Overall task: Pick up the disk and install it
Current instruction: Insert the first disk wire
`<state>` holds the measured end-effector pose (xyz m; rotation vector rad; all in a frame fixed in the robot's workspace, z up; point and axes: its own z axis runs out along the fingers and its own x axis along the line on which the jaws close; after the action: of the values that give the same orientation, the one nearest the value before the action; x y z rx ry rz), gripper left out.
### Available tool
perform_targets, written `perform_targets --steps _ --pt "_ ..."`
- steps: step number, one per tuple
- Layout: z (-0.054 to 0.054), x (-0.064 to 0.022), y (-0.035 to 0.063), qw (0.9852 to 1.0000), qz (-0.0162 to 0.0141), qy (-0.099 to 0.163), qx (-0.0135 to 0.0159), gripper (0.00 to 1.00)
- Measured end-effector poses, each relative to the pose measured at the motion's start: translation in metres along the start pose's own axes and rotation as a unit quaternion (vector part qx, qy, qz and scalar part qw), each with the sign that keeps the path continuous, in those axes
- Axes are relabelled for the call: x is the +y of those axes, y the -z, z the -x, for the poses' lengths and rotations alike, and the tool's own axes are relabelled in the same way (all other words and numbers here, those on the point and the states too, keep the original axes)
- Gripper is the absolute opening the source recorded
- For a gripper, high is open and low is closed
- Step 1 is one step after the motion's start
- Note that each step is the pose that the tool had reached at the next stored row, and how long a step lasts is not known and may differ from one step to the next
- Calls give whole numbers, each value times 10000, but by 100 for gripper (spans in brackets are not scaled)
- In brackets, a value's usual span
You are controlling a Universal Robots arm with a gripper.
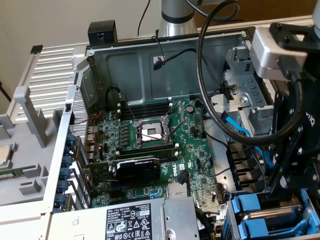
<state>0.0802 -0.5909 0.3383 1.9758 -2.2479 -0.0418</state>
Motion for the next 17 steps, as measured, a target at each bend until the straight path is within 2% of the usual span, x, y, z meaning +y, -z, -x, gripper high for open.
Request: perform_targets --steps 17 --pt "3 -2 -17 10000 -1 3 0 17"
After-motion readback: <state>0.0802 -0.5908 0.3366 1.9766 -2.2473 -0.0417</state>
